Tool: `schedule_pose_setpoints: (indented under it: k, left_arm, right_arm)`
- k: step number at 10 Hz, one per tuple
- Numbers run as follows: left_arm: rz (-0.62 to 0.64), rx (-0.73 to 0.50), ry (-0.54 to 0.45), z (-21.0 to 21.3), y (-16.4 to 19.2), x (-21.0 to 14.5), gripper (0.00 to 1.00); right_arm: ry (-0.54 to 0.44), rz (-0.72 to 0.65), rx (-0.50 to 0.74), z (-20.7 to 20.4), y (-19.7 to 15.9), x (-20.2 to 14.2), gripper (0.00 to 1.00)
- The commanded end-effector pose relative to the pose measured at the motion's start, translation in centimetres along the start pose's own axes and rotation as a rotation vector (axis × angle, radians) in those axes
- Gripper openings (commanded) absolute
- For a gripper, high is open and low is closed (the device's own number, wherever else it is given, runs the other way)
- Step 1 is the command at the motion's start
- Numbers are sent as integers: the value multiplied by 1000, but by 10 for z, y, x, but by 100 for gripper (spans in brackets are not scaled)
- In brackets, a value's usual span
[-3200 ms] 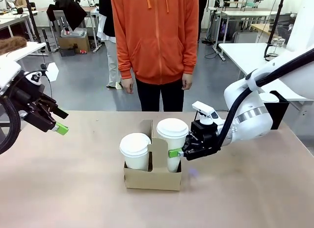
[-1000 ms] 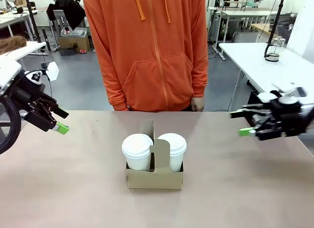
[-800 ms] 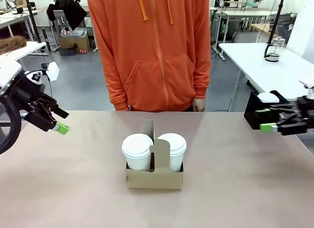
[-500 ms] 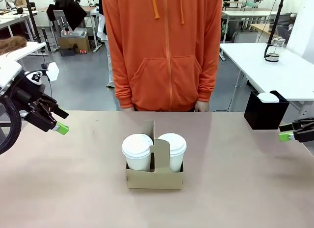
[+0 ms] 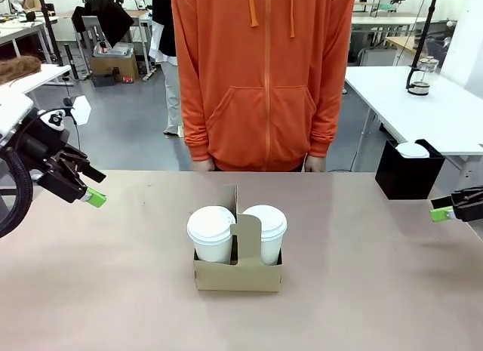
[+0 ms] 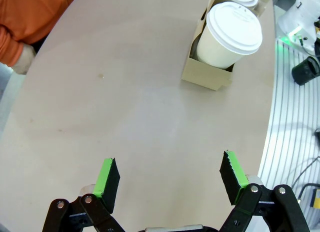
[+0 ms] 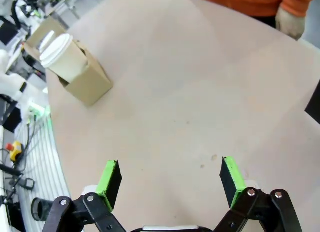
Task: Pour a drink into a cup and package it in a carrier.
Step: Insert the held 600 ml Paper Cup into the Cup Carrier.
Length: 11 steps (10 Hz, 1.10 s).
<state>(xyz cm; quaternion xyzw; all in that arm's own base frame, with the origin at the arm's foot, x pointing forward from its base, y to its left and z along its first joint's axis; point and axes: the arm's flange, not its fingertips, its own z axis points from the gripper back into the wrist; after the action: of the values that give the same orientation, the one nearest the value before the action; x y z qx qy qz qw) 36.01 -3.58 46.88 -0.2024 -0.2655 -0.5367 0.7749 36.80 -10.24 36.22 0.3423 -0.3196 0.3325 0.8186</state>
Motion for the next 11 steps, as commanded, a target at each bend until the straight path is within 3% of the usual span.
schedule_pose_setpoints:
  k: [1,11]
  left_arm:
    - [6,-1,-19,-1,1,1,100]
    - [6,-1,-19,-1,1,1,100]
  right_arm:
    - [2,3,-7,2,-1,-2,100]
    - [2,3,-7,2,-1,-2,100]
